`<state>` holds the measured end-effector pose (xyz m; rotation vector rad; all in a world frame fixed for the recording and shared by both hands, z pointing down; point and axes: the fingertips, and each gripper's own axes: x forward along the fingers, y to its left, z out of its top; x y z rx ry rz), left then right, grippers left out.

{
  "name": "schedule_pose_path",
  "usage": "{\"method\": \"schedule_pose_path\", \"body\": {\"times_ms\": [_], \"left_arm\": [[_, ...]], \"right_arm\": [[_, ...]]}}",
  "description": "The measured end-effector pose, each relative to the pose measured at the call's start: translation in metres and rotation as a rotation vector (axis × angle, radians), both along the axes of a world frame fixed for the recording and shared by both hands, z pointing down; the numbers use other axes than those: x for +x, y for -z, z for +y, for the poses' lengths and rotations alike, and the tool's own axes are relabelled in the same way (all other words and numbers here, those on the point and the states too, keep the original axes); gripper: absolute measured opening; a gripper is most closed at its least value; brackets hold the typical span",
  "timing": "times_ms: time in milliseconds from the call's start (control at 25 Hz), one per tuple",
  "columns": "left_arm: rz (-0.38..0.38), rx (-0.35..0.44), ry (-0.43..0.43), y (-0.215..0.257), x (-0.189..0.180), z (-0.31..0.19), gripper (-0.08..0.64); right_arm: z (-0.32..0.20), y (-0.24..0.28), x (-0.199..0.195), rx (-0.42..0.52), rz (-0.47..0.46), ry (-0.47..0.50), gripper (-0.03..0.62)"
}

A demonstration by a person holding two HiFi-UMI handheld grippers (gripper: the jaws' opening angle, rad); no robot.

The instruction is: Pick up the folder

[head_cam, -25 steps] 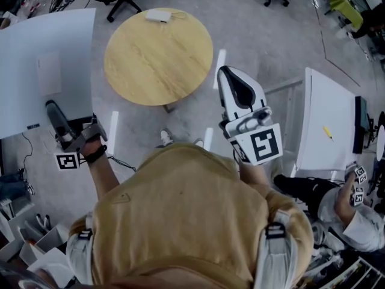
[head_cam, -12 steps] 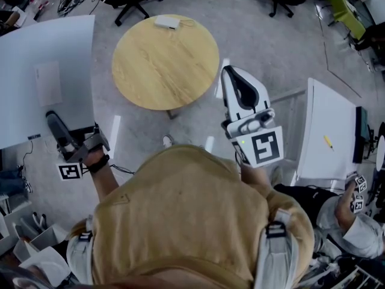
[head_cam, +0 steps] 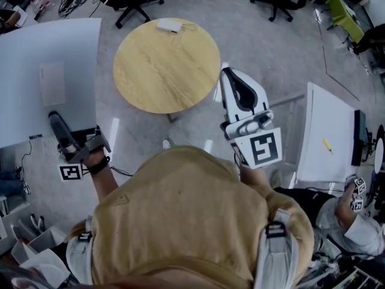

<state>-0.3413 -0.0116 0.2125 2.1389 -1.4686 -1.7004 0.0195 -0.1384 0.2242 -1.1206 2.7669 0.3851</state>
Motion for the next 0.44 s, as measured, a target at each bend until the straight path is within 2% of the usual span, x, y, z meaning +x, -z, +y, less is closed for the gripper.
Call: {"method": "schedule_pose_path", "body": {"times_ms": [240,440], "left_arm": [[0.004,0.004,-0.020,0.003,-0.007,-0.038,0.273],[-0.002,-0.011,-0.031,-0.008,-0.004,-0.032,0.273]], "right_arm": [[-0.032,0.000,-0.008,0.002,0.006,-0.011,0.000],[-0.024,0.003,-0.011,-0.006,-0.037,-0.029,0.000]]}}
